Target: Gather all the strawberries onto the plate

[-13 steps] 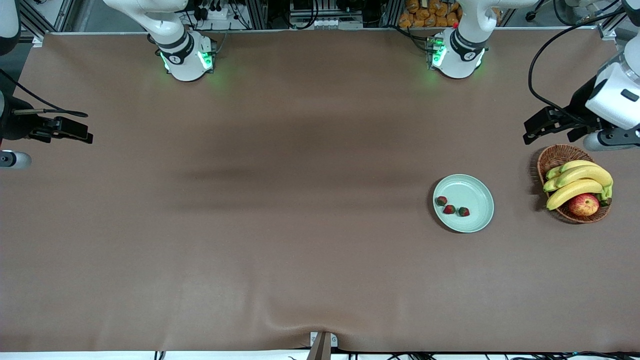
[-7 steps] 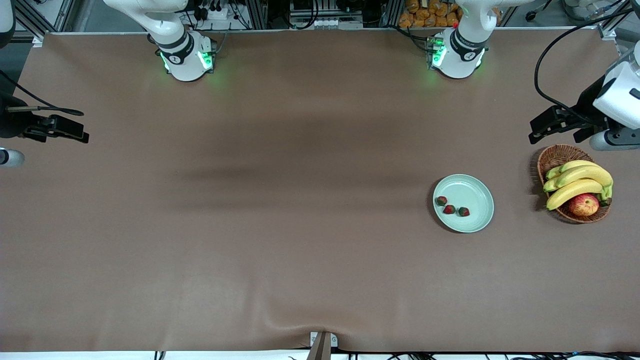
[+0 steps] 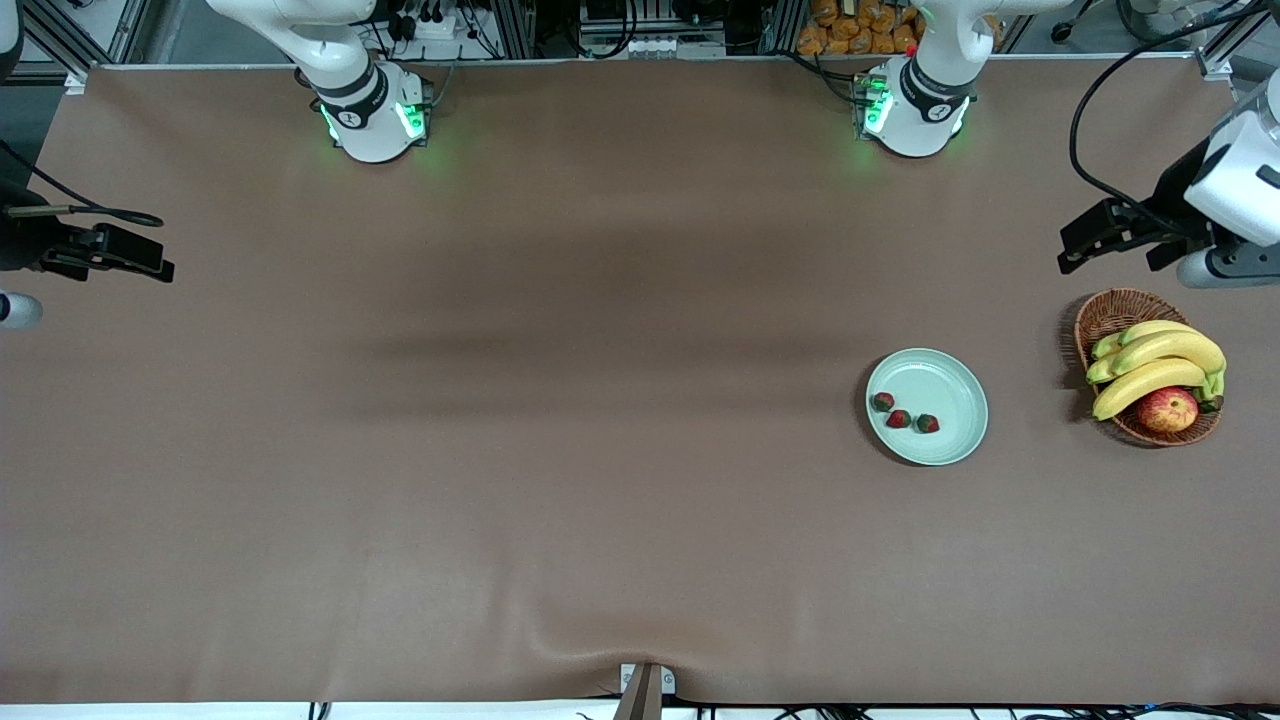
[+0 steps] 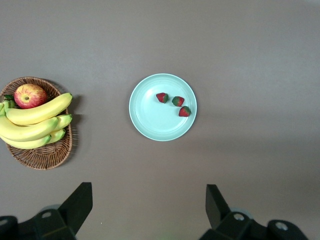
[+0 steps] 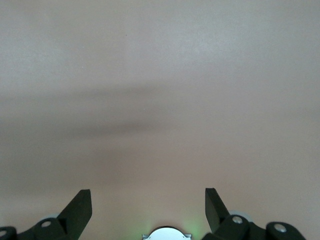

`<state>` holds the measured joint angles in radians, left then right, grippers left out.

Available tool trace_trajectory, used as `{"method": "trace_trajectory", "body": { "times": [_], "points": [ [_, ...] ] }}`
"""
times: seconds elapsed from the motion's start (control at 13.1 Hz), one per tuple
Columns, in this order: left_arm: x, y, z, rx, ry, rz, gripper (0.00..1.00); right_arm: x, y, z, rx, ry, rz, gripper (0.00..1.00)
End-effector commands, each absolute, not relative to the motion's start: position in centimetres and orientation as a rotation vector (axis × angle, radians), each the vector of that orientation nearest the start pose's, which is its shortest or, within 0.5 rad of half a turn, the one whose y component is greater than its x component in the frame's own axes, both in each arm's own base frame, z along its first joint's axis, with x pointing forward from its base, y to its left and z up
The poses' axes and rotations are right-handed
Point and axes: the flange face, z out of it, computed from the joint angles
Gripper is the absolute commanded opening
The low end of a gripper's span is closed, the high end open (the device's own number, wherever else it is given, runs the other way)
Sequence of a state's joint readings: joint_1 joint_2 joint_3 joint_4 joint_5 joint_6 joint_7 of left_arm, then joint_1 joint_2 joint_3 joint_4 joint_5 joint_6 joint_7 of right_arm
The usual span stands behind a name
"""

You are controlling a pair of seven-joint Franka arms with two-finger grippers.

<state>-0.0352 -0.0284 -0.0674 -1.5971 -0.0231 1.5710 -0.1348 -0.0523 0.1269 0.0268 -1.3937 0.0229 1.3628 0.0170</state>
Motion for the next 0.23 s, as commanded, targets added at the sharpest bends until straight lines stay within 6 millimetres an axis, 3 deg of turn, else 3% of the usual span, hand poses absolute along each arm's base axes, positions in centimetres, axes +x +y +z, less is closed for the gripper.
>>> {"method": "trace_trajectory", "body": {
  "times": [0.0,0.15],
  "points": [
    [53.63,-5.65,63.99,-3.14,-0.012,-0.027,1.0,56.48,-1.09,63.45,-3.106,0.039,0.214,1.0],
    [53.69,-5.78,64.32,-3.141,-0.01,-0.012,1.0,56.48,-1.01,63.45,-3.106,0.037,0.214,1.0]
  ]
}}
